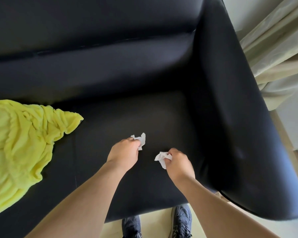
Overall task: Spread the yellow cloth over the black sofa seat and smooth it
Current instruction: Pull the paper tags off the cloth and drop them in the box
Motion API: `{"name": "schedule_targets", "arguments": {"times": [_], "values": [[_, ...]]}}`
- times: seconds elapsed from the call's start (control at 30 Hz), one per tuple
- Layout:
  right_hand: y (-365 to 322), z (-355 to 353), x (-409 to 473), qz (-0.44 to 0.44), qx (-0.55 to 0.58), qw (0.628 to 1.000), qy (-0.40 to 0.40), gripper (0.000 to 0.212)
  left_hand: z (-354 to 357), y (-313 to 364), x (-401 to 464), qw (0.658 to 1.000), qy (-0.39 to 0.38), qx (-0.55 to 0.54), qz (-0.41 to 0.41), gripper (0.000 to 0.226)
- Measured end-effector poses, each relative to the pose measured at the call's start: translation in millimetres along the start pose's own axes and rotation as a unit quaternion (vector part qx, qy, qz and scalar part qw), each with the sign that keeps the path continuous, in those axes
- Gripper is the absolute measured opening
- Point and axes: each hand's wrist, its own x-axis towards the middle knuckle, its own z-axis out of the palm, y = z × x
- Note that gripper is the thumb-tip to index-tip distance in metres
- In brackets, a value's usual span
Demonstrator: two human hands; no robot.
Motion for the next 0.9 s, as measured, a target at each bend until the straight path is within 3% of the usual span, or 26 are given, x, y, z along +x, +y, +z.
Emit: {"name": "schedule_targets", "arguments": {"times": [0.27, 0.5, 0.6, 0.73, 0.9], "values": [[-30, -60, -71, 0.019, 0.041, 0.999, 0.008, 0.011, -69, 16, -57, 0.996, 0.035, -0.072, -0.028, 0.020], [-85, -152, -209, -0.023, 0.029, 0.998, 0.040, 0.008, -186, 49, -177, 0.980, 0.031, -0.184, -0.072, 0.008], [-97, -177, -271, -0.043, 0.053, 0.996, 0.065, 0.007, -224, 57, -232, 0.971, 0.038, -0.220, -0.081, 0.015], [-91, -182, -331, -0.012, 0.127, 0.989, 0.070, 0.008, -242, 54, -287, 0.964, 0.054, -0.244, -0.086, 0.019], [-98, -179, -359, -0.028, 0.121, 0.991, 0.049, 0.011, -244, 39, -337, 0.962, 0.052, -0.240, -0.118, 0.020]]}}
